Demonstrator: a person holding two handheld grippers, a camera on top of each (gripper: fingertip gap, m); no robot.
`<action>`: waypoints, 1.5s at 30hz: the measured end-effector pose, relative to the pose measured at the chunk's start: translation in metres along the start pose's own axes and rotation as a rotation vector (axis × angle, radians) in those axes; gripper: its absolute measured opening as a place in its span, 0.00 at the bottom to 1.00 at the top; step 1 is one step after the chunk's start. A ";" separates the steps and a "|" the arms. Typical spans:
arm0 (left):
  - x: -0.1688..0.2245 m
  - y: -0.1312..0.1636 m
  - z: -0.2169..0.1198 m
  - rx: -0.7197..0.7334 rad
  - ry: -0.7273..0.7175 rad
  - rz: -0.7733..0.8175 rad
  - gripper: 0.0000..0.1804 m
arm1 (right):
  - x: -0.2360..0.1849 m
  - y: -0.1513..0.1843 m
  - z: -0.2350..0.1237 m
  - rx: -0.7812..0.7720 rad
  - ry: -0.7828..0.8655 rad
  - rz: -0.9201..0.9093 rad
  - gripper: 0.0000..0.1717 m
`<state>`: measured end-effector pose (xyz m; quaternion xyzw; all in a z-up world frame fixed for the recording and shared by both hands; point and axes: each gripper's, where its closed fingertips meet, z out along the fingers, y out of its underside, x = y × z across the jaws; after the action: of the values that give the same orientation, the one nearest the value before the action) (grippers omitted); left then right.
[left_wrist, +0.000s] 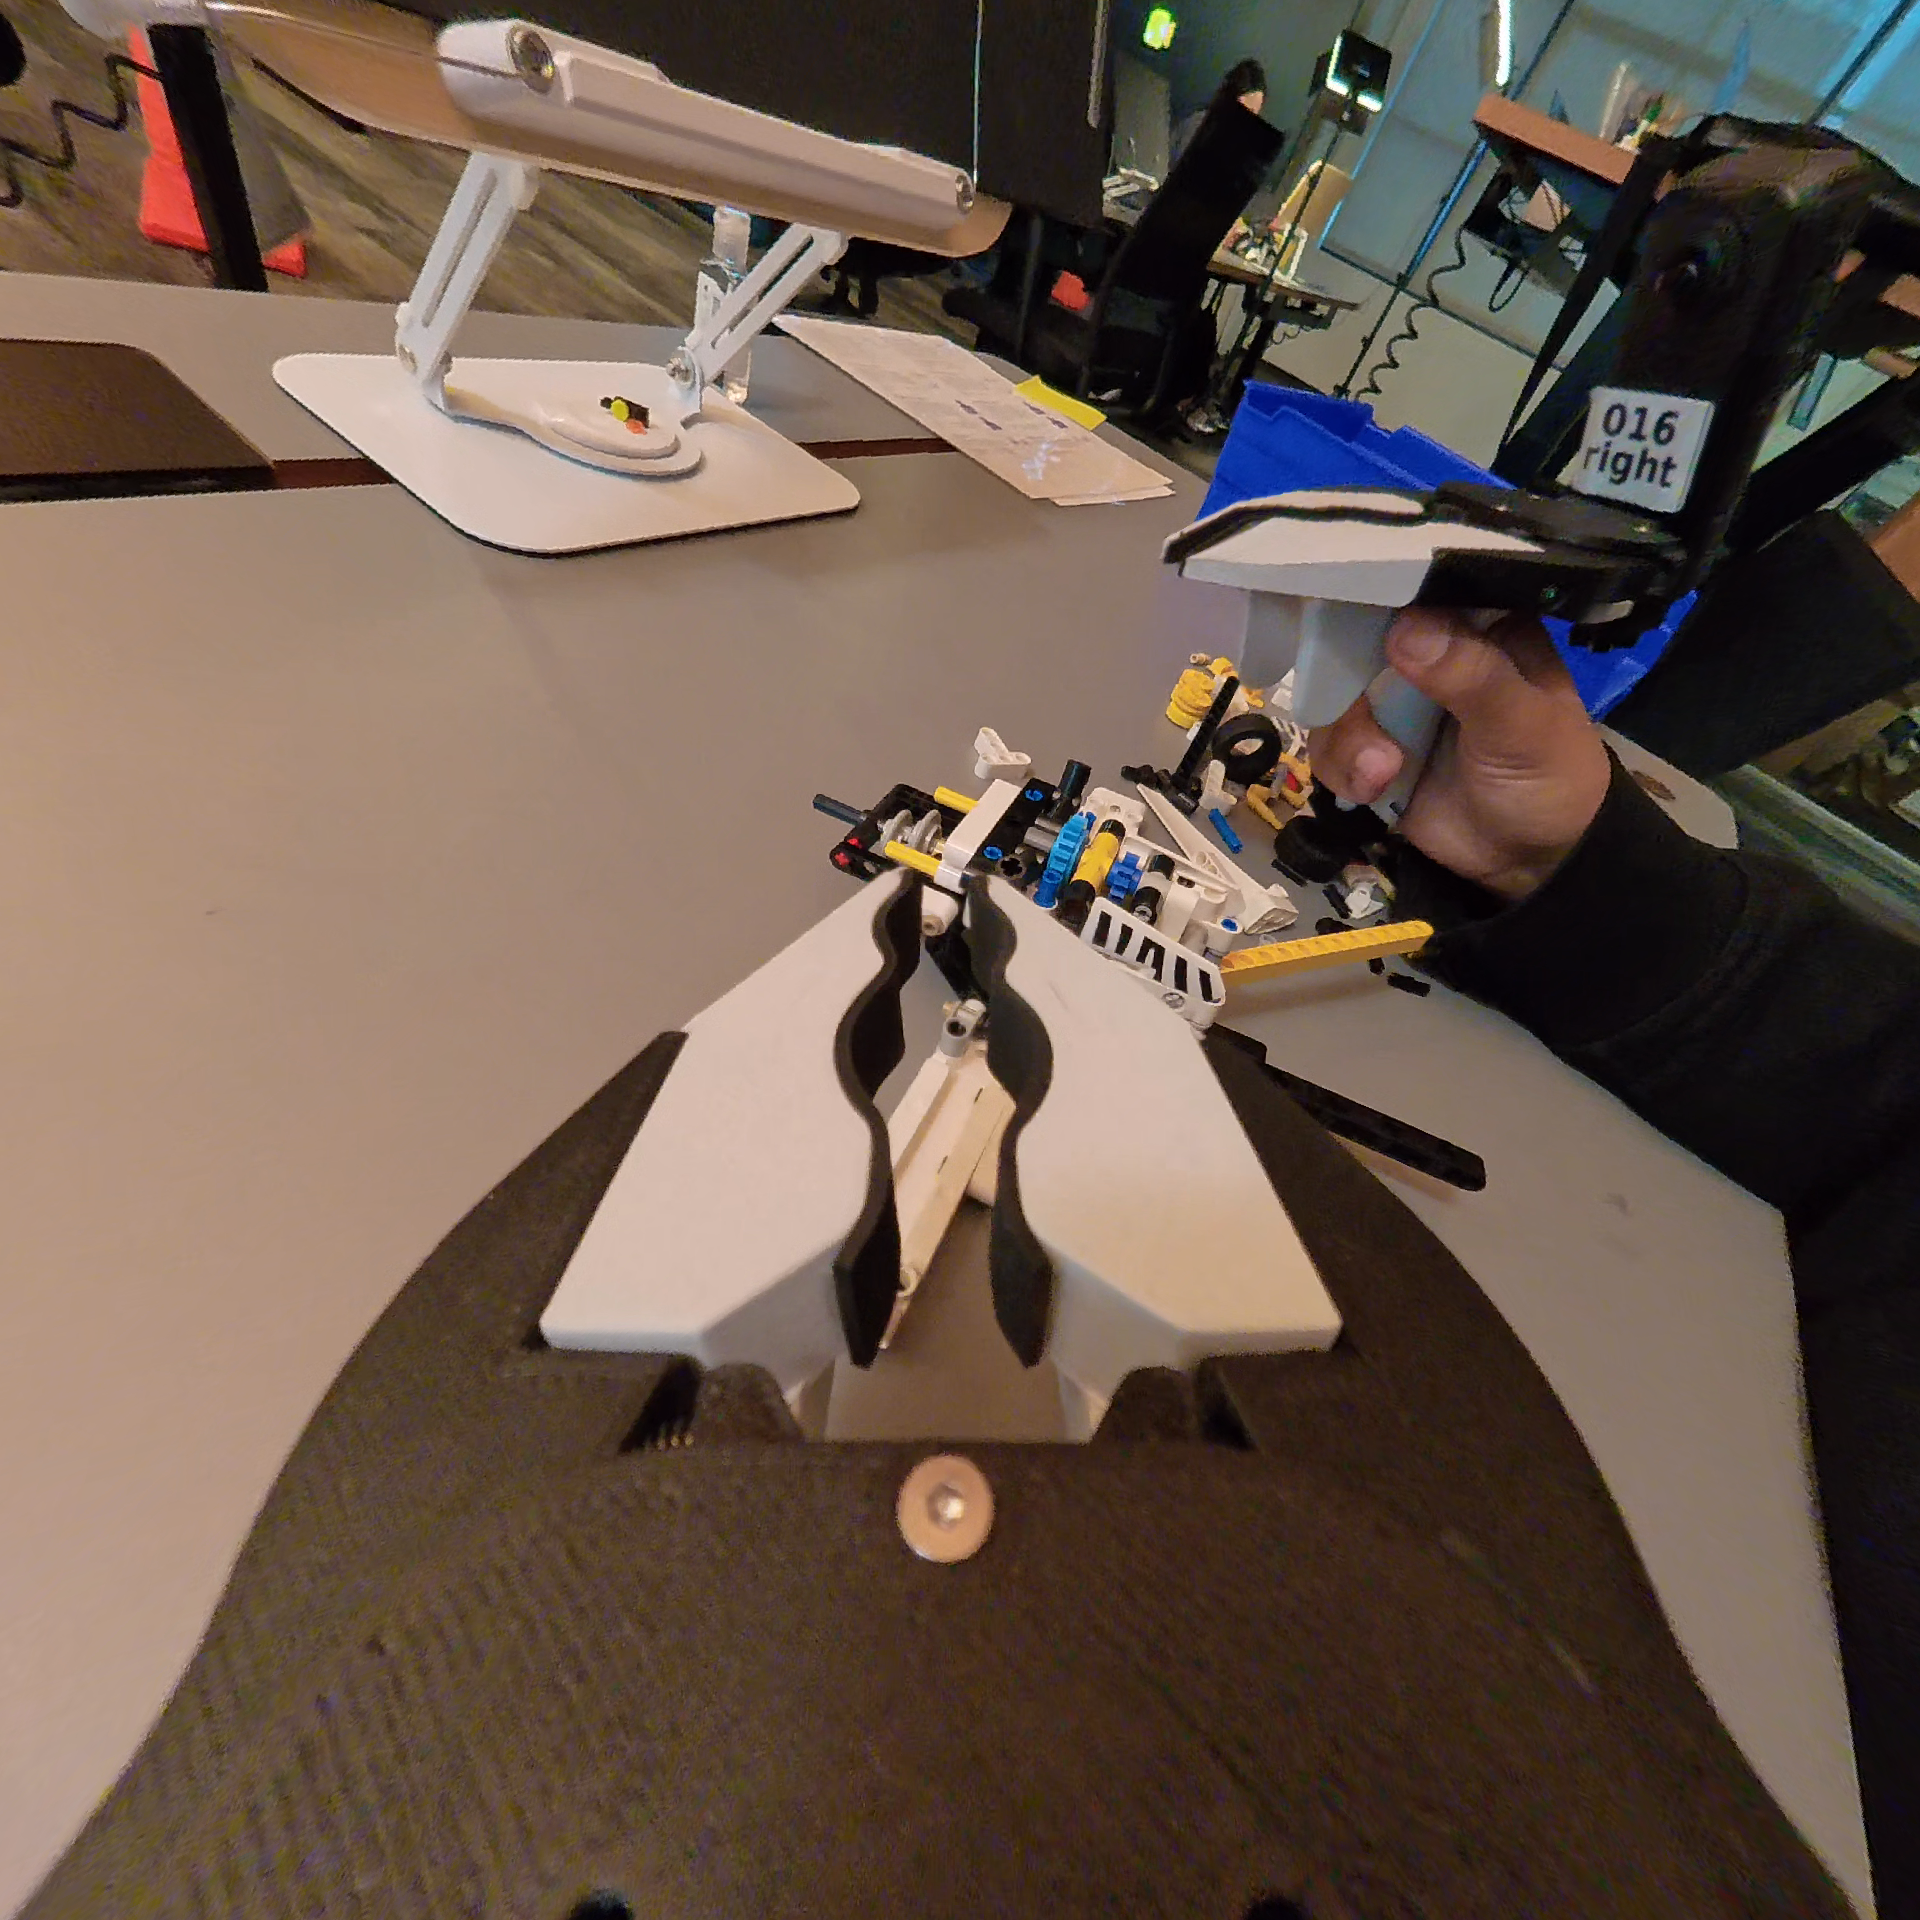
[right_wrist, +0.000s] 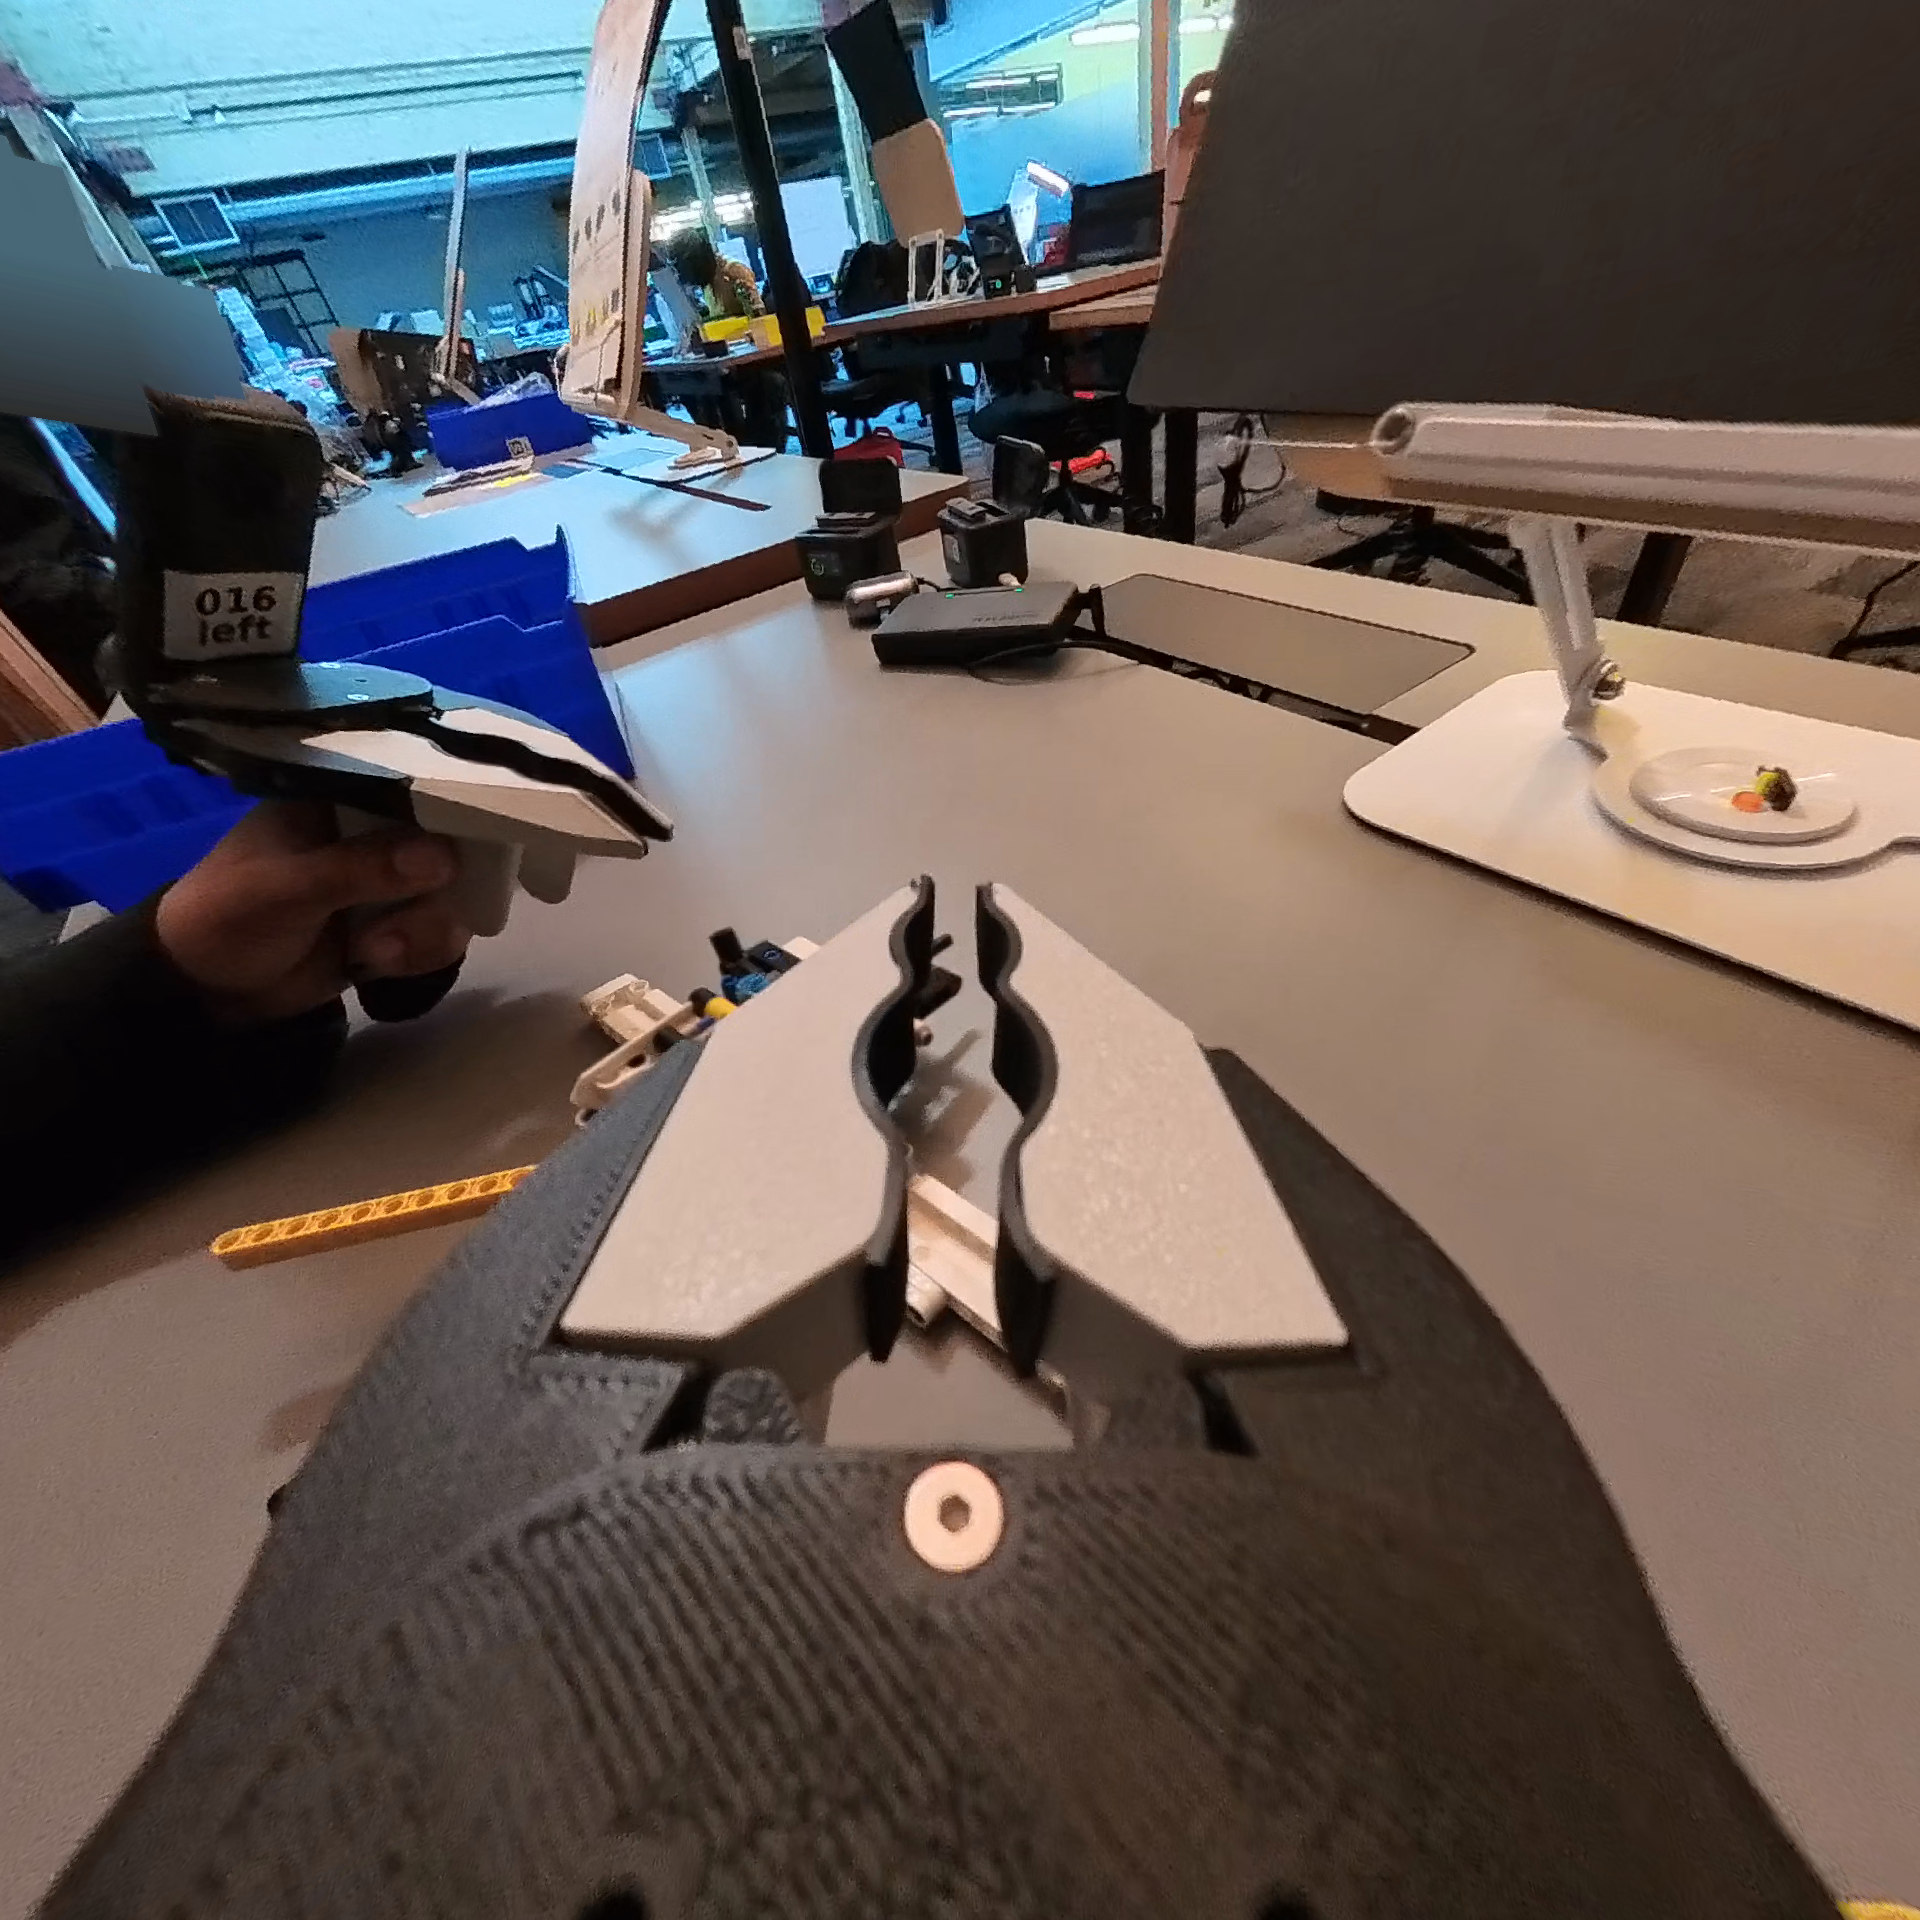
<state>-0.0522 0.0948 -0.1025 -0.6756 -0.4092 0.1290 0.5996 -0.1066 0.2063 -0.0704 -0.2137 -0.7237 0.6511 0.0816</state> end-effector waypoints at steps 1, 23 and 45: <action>0.000 0.000 0.000 -0.002 0.001 0.001 0.04 | 0.000 0.002 0.001 -0.005 -0.005 0.008 0.03; -0.005 0.014 0.007 -0.072 -0.015 0.004 0.05 | -0.008 -0.002 0.001 -0.010 -0.034 0.015 0.05; -0.018 0.006 0.001 0.007 0.007 -0.113 0.06 | 0.006 -0.027 -0.019 0.145 -0.079 0.242 0.08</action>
<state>-0.0613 0.0831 -0.1138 -0.6496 -0.4442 0.0939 0.6098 -0.1098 0.2245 -0.0426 -0.2672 -0.6464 0.7147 -0.0105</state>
